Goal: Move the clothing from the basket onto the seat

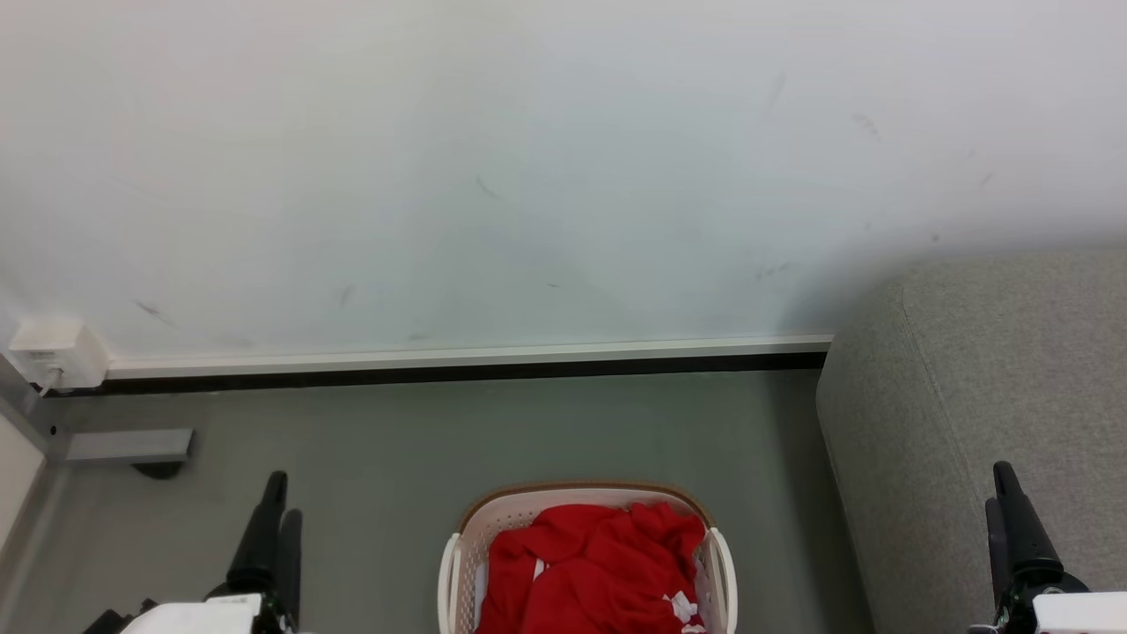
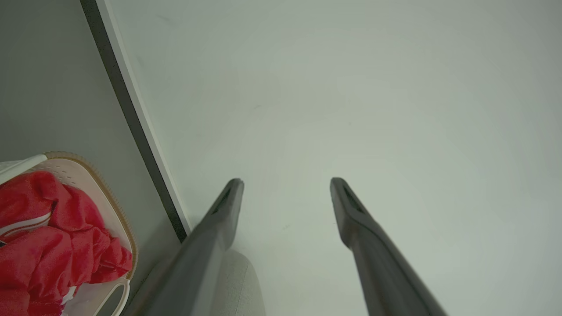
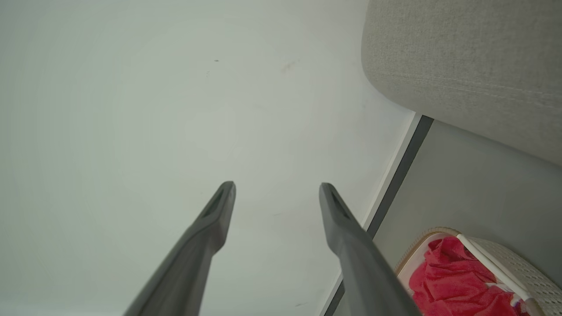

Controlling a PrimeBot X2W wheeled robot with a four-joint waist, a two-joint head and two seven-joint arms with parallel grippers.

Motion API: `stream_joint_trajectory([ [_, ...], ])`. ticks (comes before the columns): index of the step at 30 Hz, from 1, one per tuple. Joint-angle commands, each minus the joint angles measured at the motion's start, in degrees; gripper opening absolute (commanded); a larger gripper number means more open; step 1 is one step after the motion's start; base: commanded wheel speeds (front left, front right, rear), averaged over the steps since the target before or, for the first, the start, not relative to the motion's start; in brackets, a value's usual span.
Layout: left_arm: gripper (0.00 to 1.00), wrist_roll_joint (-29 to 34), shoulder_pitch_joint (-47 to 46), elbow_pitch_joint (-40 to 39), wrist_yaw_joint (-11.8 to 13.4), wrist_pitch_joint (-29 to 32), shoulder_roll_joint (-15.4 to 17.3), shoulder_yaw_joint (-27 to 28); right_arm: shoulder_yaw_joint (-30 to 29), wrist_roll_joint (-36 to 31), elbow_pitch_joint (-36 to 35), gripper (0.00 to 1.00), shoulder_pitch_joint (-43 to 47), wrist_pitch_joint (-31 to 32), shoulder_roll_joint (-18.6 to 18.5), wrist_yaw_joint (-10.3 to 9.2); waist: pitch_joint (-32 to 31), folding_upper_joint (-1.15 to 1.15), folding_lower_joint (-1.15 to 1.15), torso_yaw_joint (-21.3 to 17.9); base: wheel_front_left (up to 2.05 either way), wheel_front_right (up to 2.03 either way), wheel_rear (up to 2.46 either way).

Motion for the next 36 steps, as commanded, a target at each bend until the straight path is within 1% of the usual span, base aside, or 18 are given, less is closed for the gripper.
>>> stream_joint_trajectory([
  [1, 1.0, 2.06, -1.2, -0.83, -0.26, -0.53, 0.39, -0.1, -0.86, -2.75, -0.74, 1.0, -0.93, -0.41, -0.2, -0.01, 0.0, 0.0, 0.0, 0.01, 0.0, 0.0, 0.0],
  [5, 1.0, 5.94, -1.23, -1.24, 0.17, -1.58, 0.42, -0.25, -1.33, -8.67, -1.2, 1.0, -1.01, -0.69, 0.37, -0.01, 0.02, 0.0, 0.0, 0.0, 0.0, 0.0, 0.0],
  [18, 1.0, 21.4, -1.5, -2.56, 1.75, -4.64, 0.53, -1.55, -1.23, -32.75, -2.58, 1.0, -1.93, -1.59, 0.75, -0.02, 0.08, 0.0, 0.0, 0.03, 0.0, 0.0, 0.0],
  [28, 1.0, 34.95, -2.06, -0.51, 2.51, -6.75, 0.85, -2.27, -1.55, -45.7, -2.48, 1.0, -2.15, -2.14, 1.09, -0.03, 0.08, 0.0, 0.0, 0.09, 0.0, 0.0, 0.0],
  [36, 1.0, 45.39, -2.06, -0.28, 3.42, -8.26, 2.04, -3.66, -2.04, -54.74, -1.76, 1.0, -2.32, -2.61, 1.73, -0.04, 0.03, 0.0, 0.0, 0.06, 0.0, 0.0, 0.0],
])
